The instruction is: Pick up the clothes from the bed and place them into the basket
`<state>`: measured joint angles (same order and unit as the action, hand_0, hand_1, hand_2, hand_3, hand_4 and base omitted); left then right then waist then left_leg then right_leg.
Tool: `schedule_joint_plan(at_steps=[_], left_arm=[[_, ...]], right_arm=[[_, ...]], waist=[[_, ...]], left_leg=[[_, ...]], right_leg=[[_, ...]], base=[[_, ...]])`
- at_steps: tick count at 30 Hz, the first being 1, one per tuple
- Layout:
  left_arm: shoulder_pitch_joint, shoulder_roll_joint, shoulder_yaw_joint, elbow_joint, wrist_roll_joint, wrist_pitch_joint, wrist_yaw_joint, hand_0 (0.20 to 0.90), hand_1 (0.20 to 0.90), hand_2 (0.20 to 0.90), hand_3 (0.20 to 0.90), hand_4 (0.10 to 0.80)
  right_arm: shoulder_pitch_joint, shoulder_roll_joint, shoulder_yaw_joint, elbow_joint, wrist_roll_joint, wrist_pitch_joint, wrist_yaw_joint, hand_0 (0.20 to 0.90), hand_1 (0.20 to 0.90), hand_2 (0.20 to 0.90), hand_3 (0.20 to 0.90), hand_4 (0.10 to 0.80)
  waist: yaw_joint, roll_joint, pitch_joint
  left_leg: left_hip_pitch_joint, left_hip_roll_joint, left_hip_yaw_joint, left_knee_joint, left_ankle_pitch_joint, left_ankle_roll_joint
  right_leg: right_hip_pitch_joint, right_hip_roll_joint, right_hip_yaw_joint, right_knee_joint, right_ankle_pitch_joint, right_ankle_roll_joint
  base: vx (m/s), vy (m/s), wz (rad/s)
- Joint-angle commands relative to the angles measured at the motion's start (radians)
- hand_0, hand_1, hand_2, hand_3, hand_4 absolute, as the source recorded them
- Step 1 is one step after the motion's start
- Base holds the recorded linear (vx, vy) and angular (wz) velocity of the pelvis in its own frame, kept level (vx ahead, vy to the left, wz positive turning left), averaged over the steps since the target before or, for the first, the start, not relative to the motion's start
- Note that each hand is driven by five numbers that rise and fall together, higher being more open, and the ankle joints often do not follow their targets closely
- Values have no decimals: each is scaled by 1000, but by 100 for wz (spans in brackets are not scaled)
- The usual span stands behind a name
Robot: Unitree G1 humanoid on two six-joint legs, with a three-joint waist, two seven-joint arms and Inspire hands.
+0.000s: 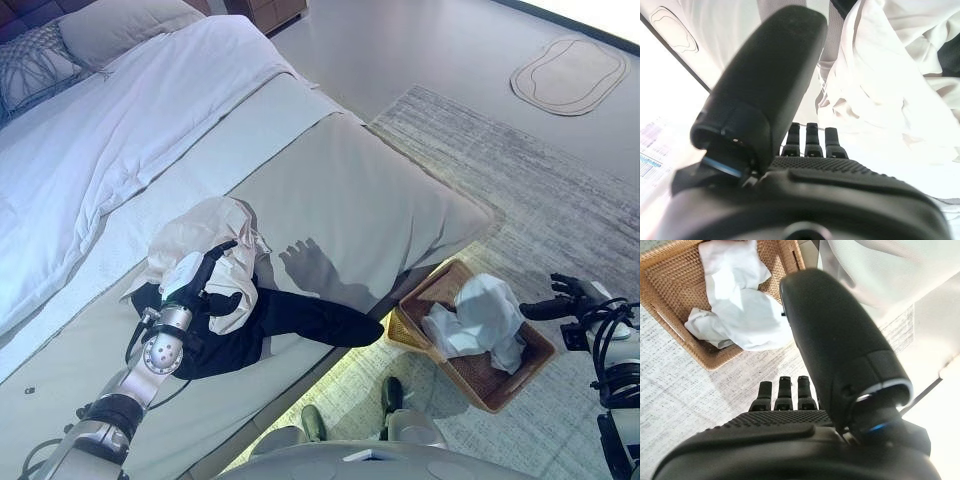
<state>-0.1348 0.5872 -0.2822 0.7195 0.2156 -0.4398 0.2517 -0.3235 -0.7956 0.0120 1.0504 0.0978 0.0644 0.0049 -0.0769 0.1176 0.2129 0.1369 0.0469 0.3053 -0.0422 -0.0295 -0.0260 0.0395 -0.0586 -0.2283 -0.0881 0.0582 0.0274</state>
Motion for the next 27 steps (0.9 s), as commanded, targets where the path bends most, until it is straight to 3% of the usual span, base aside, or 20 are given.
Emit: schedule_joint_plan(at_steps=[1, 13, 21, 27], left_arm=[[-42, 34, 31, -96, -51, -40, 79, 900, 900, 900, 900, 800], [4, 20, 74, -83, -26, -28, 120, 900, 900, 900, 900, 800], [34, -11, 110, -60, -6, -12, 144, 900, 900, 900, 900, 800], [89, -7, 141, -76, 33, -18, 163, 900, 900, 900, 900, 800]], right_arm=[[-65, -27, -26, -63, -4, -98, -95, 900, 900, 900, 900, 800], [-90, -2, 41, -303, -47, -132, -141, 900, 900, 900, 900, 800], [-173, 28, 152, -430, -202, -191, -197, 900, 900, 900, 900, 800], [-248, 18, 242, -477, -335, -151, -198, 900, 900, 900, 900, 800]], waist=[[4, -52, -46], [40, -79, -60], [101, -106, -65], [156, -124, -60]], left_leg=[[-37, 3, -6, 50, -40, -23], [-27, -2, -49, 47, -39, -22], [-37, -14, -104, 52, -38, -20], [-53, -25, -140, 60, -38, -16]], right_leg=[[-39, -36, 35, 92, -50, 62], [-8, -39, 19, 100, -65, 55], [17, -47, -16, 108, -80, 49], [29, -53, -38, 105, -83, 46]], base=[[32, 24, 1], [12, 31, 3], [24, 46, 19], [39, 48, 21]])
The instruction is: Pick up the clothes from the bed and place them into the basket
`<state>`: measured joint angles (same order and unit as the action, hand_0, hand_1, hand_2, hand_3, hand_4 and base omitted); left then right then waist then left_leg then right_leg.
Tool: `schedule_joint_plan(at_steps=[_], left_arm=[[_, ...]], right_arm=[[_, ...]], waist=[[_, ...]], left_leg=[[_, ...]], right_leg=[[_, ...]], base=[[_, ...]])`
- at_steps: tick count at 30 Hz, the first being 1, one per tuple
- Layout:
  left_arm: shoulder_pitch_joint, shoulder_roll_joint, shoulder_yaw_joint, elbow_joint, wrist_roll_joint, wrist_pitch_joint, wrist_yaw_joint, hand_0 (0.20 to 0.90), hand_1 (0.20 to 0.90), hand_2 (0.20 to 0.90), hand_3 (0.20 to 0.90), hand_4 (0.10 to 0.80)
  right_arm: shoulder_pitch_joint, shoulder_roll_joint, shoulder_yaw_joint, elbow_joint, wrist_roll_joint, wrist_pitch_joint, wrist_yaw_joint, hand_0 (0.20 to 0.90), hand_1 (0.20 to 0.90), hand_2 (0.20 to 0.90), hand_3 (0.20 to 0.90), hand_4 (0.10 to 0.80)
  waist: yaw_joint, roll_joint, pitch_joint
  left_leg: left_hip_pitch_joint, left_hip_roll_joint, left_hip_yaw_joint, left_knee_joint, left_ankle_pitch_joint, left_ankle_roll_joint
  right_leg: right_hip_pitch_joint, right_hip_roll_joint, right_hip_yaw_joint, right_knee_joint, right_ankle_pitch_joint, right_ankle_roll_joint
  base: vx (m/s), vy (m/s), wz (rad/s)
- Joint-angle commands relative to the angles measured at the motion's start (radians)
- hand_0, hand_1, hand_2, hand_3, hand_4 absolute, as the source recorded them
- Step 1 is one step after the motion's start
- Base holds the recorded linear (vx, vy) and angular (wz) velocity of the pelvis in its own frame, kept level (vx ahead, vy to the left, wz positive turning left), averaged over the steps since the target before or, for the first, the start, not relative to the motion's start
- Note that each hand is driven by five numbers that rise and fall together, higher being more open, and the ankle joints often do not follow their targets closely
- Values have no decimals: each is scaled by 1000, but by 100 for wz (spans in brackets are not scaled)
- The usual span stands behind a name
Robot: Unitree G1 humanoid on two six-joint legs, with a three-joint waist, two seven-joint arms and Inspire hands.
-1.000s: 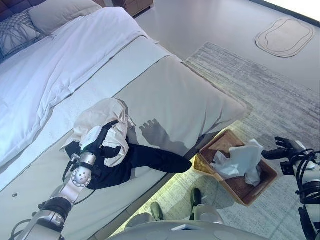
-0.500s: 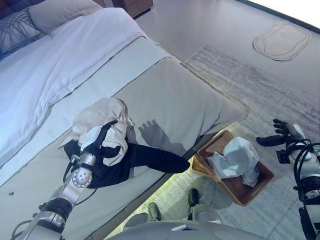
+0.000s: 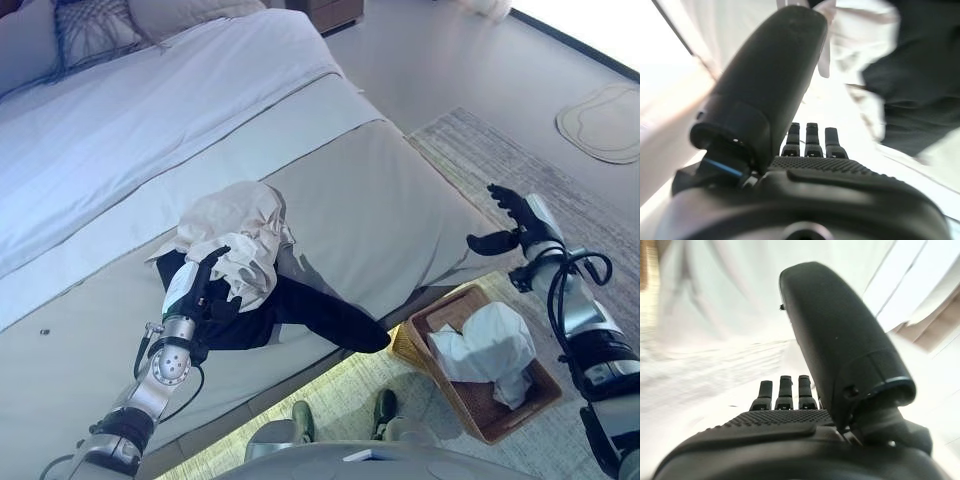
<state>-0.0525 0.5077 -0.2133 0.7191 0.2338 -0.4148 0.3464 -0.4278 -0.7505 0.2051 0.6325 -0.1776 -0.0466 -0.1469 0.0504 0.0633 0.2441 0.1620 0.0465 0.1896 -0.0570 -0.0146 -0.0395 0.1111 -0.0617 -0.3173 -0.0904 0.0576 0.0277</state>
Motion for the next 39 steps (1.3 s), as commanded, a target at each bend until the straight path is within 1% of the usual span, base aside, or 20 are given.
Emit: schedule_joint_plan(at_steps=[1, 6, 10, 11, 15, 17, 18, 19, 20, 21, 22, 23, 24, 26, 27, 29, 31, 33, 35, 39], left_arm=[[14, 75, 75, -81, 16, -37, 67, 900, 900, 900, 900, 800], [40, 81, 95, -91, 7, -6, 42, 900, 900, 900, 900, 800], [54, 88, 94, -118, 13, -1, 31, 900, 900, 900, 900, 800], [60, 93, 92, -132, 29, -7, 24, 900, 900, 900, 900, 800], [84, 120, 99, -180, 49, -24, 13, 900, 900, 900, 900, 800], [97, 138, 107, -213, 43, -35, 0, 900, 900, 900, 900, 800], [96, 146, 108, -222, 48, -41, -9, 900, 900, 900, 900, 800], [93, 159, 104, -233, 45, -44, -17, 900, 900, 900, 900, 800], [92, 166, 100, -240, 49, -45, -22, 900, 900, 900, 900, 800], [90, 178, 92, -246, 45, -46, -21, 900, 900, 900, 900, 800], [86, 195, 83, -252, 27, -49, -16, 900, 900, 900, 900, 800], [73, 205, 75, -258, 6, -43, -16, 900, 900, 900, 900, 800], [62, 208, 75, -267, -15, -30, -16, 900, 900, 900, 900, 800], [44, 192, 69, -269, -77, -26, 18, 900, 900, 900, 900, 800], [43, 192, 69, -269, -77, -26, 18, 900, 900, 900, 900, 800], [2, 164, 60, -279, -83, -51, 38, 900, 900, 900, 900, 800], [-9, 171, 61, -288, -86, -73, 23, 900, 900, 900, 900, 800], [-16, 186, 63, -316, -88, -106, -7, 900, 900, 900, 900, 800], [-15, 201, 63, -348, -90, -136, -25, 900, 900, 900, 900, 800], [-16, 199, 43, -380, -80, -163, 12, 900, 900, 900, 900, 800]], right_arm=[[-156, -28, 64, -65, -64, -26, -30, 900, 900, 900, 900, 800], [-236, -41, 139, -60, -65, 33, 76, 900, 900, 900, 900, 800], [-302, -36, 182, -38, -73, 65, 92, 900, 900, 900, 900, 800], [-324, -32, 194, -29, -68, 79, 100, 900, 900, 900, 900, 800], [-364, -41, 218, -13, -70, 92, 113, 900, 900, 900, 900, 800], [-376, -49, 221, -12, -52, 102, 115, 900, 900, 900, 900, 800], [-378, -49, 219, -8, -51, 108, 117, 900, 900, 900, 900, 800], [-374, -49, 217, -2, -45, 112, 113, 900, 900, 900, 900, 800], [-365, -46, 213, -1, -33, 115, 109, 900, 900, 900, 900, 800], [-362, -43, 214, 2, -13, 119, 104, 900, 900, 900, 900, 800], [-368, -38, 219, 7, 1, 122, 98, 900, 900, 900, 900, 800], [-366, -26, 221, 5, 1, 129, 88, 900, 900, 900, 900, 800], [-363, -14, 223, -3, -6, 132, 87, 900, 900, 900, 900, 800], [-390, -3, 244, -8, -19, 131, 87, 900, 900, 900, 900, 800], [-391, -3, 245, -8, -19, 131, 87, 900, 900, 900, 900, 800], [-469, 2, 262, 28, -25, 142, 79, 900, 900, 900, 900, 800], [-505, -3, 267, 50, -30, 151, 79, 900, 900, 900, 900, 800], [-548, -19, 282, 68, -15, 173, 89, 900, 900, 900, 900, 800], [-574, -38, 289, 80, 7, 192, 94, 900, 900, 900, 900, 800], [-604, -40, 300, 89, -6, 212, 77, 900, 900, 900, 900, 800]], waist=[[37, -73, -88], [86, -90, -74], [124, -95, -64], [141, -96, -60], [173, -99, -49], [191, -94, -37], [200, -85, -31], [205, -81, -20], [208, -79, -10], [207, -79, 1], [204, -77, 16], [195, -75, 27], [191, -74, 34], [194, -72, 47], [193, -72, 47], [216, -62, 93], [231, -57, 115], [251, -46, 151], [259, -29, 184], [268, 3, 232]], left_leg=[[-81, -26, -29, 78, -53, -2], [-98, -33, -62, 83, -46, 1], [-105, -39, -87, 79, -38, 5], [-109, -41, -98, 77, -35, 7], [-119, -48, -118, 82, -31, 13], [-136, -51, -130, 95, -28, 22], [-145, -48, -136, 99, -25, 29], [-151, -52, -145, 105, -25, 37], [-154, -57, -168, 108, -27, 45], [-155, -61, -187, 113, -28, 45], [-163, -63, -208, 124, -26, 39], [-170, -63, -231, 132, -31, 38], [-186, -64, -239, 144, -32, 38], [-217, -68, -244, 168, -27, 34], [-218, -68, -245, 169, -27, 34], [-287, -74, -254, 216, -13, 16], [-313, -74, -265, 225, -7, 9], [-350, -76, -282, 244, 0, 6], [-390, -80, -283, 281, -5, 6], [-452, -96, -282, 341, -7, 15]], right_leg=[[-42, -52, 47, 109, -84, 45], [-39, -64, 20, 120, -86, 47], [-34, -74, -3, 128, -85, 49], [-36, -78, -14, 136, -86, 50], [-37, -82, -33, 158, -97, 49], [-52, -81, -47, 213, -123, 41], [-71, -82, -64, 281, -146, 37], [-98, -88, -69, 347, -153, 41], [-131, -97, -64, 410, -133, 53], [-156, -105, -48, 425, -120, 63], [-161, -101, -20, 389, -121, 63], [-173, -105, 13, 362, -110, 69], [-165, -93, 34, 329, -121, 57], [-151, -78, 41, 284, -121, 40], [-152, -78, 41, 283, -121, 40], [-169, -74, 14, 295, -135, 19], [-182, -75, -5, 307, -143, 11], [-212, -79, -30, 339, -153, -2], [-255, -93, -53, 400, -176, -16], [-323, -125, -72, 488, -190, -29]], base=[[33, 62, 12], [47, 49, 26], [95, 50, 25], [132, 59, 22], [112, 69, 29], [27, 86, 18], [19, 54, 31], [55, 27, 38], [73, -36, 42], [59, -82, 49], [41, -138, 59], [36, -172, 56], [42, -167, 57], [4, -103, 46], [-65, -62, 17], [-103, -77, 12], [-89, -81, 30], [-64, -82, 39], [-28, -23, 24], [-22, 47, 25]])
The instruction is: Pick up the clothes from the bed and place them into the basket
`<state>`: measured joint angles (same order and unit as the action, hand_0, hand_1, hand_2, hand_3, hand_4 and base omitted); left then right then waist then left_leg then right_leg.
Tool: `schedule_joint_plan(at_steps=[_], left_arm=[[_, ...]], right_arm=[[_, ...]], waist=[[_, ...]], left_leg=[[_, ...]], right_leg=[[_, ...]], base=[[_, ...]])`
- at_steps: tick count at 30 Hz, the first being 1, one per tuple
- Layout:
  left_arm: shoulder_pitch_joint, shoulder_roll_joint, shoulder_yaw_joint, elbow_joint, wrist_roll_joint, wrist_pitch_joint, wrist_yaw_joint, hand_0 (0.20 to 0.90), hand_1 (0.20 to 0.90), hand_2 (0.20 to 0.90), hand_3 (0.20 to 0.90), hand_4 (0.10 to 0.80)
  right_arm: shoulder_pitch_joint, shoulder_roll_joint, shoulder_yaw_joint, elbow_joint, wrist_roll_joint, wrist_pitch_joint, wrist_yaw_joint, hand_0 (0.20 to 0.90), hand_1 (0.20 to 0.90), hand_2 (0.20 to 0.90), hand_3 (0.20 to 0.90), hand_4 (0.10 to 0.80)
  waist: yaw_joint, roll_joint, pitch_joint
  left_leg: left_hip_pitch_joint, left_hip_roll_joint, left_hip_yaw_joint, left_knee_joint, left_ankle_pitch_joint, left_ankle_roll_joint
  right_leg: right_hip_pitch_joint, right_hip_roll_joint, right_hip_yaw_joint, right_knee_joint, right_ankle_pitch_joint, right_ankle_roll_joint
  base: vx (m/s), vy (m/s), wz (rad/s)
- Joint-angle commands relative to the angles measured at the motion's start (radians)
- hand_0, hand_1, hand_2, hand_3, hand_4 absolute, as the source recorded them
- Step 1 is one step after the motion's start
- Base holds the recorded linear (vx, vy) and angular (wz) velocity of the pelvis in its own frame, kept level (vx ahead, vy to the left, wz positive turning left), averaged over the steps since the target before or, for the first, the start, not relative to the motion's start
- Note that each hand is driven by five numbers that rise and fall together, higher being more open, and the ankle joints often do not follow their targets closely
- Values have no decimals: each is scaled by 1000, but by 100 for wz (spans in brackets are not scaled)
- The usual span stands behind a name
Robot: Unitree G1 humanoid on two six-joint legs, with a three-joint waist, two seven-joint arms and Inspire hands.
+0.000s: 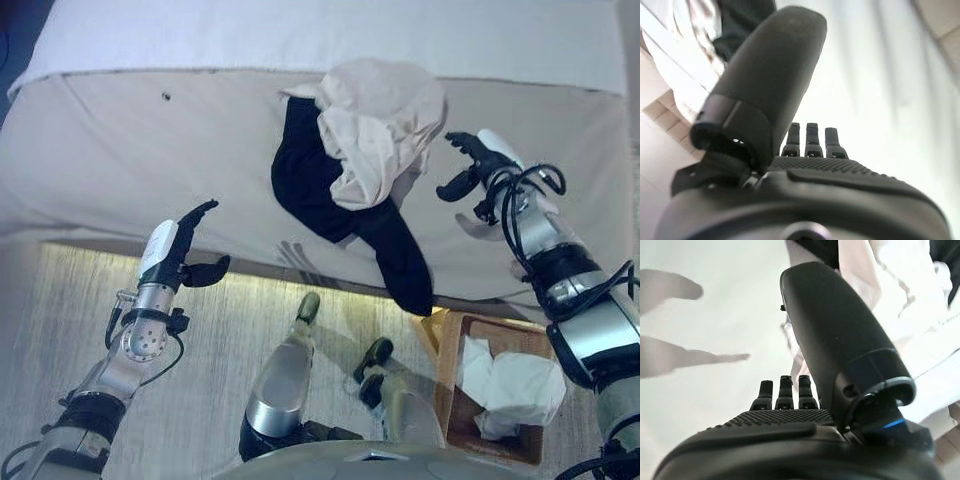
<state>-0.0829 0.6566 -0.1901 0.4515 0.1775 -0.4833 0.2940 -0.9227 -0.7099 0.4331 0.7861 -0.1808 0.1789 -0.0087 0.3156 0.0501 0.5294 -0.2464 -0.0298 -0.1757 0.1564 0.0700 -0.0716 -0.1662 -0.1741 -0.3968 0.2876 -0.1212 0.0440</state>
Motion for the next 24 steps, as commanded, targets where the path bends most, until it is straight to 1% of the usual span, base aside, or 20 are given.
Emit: schedule_joint_plan(at_steps=[1, 3, 5, 6, 8, 12, 18, 24], left_arm=[[7, 50, 12, -124, -21, -101, 83, 900, 900, 900, 900, 800], [-4, 49, 6, -142, -24, -99, 86, 900, 900, 900, 900, 800], [-12, 46, -7, -165, -23, -95, 95, 900, 900, 900, 900, 800], [-11, 46, -10, -171, -27, -93, 95, 900, 900, 900, 900, 800], [-11, 42, -19, -195, -37, -87, 99, 900, 900, 900, 900, 800], [-7, 43, -33, -227, -42, -69, 97, 900, 900, 900, 900, 800], [12, 42, -40, -245, -56, -65, 118, 900, 900, 900, 900, 800], [37, 41, -34, -265, -52, -56, 110, 900, 900, 900, 900, 800]], right_arm=[[-128, -74, 78, -62, -5, -3, -77, 900, 900, 900, 900, 800], [-150, -65, 84, -60, -3, 9, -93, 900, 900, 900, 900, 800], [-171, -50, 86, -54, -13, 23, -109, 900, 900, 900, 900, 800], [-174, -47, 89, -55, -13, 30, -114, 900, 900, 900, 900, 800], [-186, -44, 94, -63, 2, 50, -128, 900, 900, 900, 900, 800], [-204, -37, 86, -58, 15, 51, -158, 900, 900, 900, 900, 800], [-260, -42, 82, -36, 51, 71, -173, 900, 900, 900, 900, 800], [-285, -44, 66, -11, 123, 19, -211, 900, 900, 900, 900, 800]], waist=[[6, 26, -32], [10, 35, -10], [16, 39, -9], [17, 37, -9], [19, 41, -9], [25, 54, -9], [35, 76, -9], [45, 83, -9]], left_leg=[[-68, -29, 84, 148, -93, 54], [-97, -41, 88, 174, -99, 66], [-151, -53, 95, 215, -113, 76], [-155, -58, 95, 239, -149, 75], [-198, -68, 100, 279, -164, 84], [-271, -78, 111, 340, -187, 97], [-334, -83, 123, 380, -196, 104], [-354, -76, 127, 394, -198, 105]], right_leg=[[-75, -23, 6, 145, -15, -47], [-115, -39, 2, 194, -26, -50], [-176, -53, -4, 251, -40, -52], [-184, -56, 11, 281, -72, -42], [-227, -66, 13, 321, -81, -44], [-302, -78, 16, 402, -103, -50], [-366, -88, 25, 457, -121, -54], [-388, -94, 23, 488, -130, -55]], base=[[-55, 46, 14], [-50, 59, 20], [17, 43, 20], [82, 26, 17], [39, 57, 12], [1, 71, 1], [9, 73, 0], [19, 30, 8]])
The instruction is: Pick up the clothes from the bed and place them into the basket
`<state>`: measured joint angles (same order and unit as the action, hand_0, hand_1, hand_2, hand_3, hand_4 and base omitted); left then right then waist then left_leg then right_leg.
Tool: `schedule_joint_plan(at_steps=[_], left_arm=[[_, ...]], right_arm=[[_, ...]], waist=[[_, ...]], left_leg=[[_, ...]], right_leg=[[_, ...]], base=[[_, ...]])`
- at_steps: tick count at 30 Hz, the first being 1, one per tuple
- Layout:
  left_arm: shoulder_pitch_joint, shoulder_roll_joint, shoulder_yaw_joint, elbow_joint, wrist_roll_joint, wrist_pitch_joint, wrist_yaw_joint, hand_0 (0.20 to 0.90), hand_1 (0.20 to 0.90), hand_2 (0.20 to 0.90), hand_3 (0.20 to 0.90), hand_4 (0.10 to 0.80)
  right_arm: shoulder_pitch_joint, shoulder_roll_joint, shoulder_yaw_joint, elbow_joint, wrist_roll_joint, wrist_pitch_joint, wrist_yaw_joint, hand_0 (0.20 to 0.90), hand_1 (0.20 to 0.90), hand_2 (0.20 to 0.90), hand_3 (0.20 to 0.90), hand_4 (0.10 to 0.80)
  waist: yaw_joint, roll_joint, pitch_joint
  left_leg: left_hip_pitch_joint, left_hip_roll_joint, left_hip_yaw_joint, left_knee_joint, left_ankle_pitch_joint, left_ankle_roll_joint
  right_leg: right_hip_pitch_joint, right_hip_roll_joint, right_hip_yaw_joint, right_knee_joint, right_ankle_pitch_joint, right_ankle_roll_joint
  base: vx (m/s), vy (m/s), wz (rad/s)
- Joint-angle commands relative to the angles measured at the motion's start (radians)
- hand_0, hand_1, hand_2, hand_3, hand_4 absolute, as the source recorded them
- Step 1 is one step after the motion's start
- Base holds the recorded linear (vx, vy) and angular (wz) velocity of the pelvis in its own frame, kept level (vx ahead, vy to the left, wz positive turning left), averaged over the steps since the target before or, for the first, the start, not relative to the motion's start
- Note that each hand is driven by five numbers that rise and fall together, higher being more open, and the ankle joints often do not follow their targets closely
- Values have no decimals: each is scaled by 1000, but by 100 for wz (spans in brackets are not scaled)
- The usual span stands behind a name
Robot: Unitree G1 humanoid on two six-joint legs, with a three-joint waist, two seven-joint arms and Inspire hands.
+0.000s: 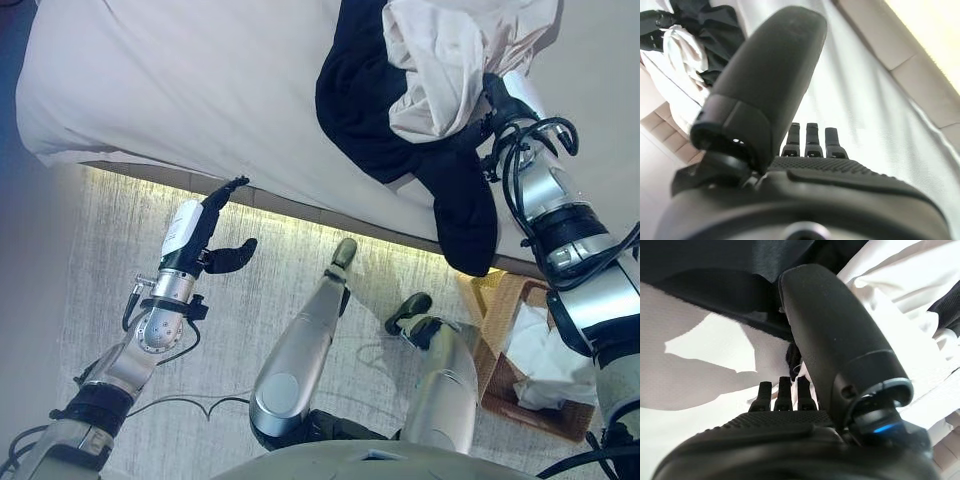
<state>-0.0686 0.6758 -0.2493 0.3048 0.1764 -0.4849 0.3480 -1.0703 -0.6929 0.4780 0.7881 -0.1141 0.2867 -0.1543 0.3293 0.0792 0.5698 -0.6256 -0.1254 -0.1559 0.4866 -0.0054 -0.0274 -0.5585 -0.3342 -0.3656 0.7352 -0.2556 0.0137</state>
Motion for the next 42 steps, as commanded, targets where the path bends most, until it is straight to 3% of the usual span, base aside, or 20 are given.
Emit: schedule_joint_plan(at_steps=[1, 15, 16, 20, 28, 35, 42], left_arm=[[26, 25, 26, -122, -47, -52, 52, 900, 900, 900, 900, 800], [33, 57, 37, -112, -55, -84, 24, 900, 900, 900, 900, 800], [27, 57, 36, -108, -51, -87, 24, 900, 900, 900, 900, 800], [33, 56, 38, -92, -51, -93, 28, 900, 900, 900, 900, 800], [34, 85, 52, -111, -69, -78, 21, 900, 900, 900, 900, 800], [31, 85, 37, -110, -78, -73, 30, 900, 900, 900, 900, 800], [41, 66, 28, -106, -68, -79, 44, 900, 900, 900, 900, 800]], right_arm=[[-139, -57, 13, -17, 64, -102, -70, 900, 900, 900, 900, 800], [-54, -118, -28, -82, 27, -75, -26, 900, 900, 900, 900, 800], [-50, -125, -30, -78, 16, -71, -16, 900, 900, 900, 900, 800], [-21, -151, -28, -64, -16, -61, 7, 900, 900, 900, 900, 800], [-28, -229, -9, -32, -112, 77, -2, 900, 900, 900, 900, 800], [-76, -251, -15, -58, -57, -39, -104, 900, 900, 900, 900, 800], [-59, -222, -56, -123, -13, -100, -124, 900, 900, 900, 900, 800]], waist=[[33, 51, -50], [9, -17, -50], [6, -18, -50], [-4, -29, -50], [-13, -48, -50], [-12, -49, -50], [-5, -30, -50]], left_leg=[[26, 22, 106, 61, -122, 60], [172, 50, 94, -15, -121, 46], [176, 54, 97, -36, -89, 49], [228, 63, 100, -61, -88, 47], [271, 80, 110, -93, -81, 47], [273, 75, 110, -100, -77, 50], [249, 63, 102, -100, -70, 51]], right_leg=[[6, 68, -9, 40, 4, -24], [165, 91, -1, -98, 44, 0], [174, 94, -14, -129, 78, -10], [230, 105, -7, -177, 88, -10], [281, 123, -2, -230, 106, -6], [286, 129, 0, -243, 109, -5], [263, 126, -9, -227, 97, -11]], base=[[21, -16, 7], [35, -30, -2], [-43, 18, -7], [19, 7, -2], [2, -11, -8], [-9, 8, -4], [-22, 37, 1]])
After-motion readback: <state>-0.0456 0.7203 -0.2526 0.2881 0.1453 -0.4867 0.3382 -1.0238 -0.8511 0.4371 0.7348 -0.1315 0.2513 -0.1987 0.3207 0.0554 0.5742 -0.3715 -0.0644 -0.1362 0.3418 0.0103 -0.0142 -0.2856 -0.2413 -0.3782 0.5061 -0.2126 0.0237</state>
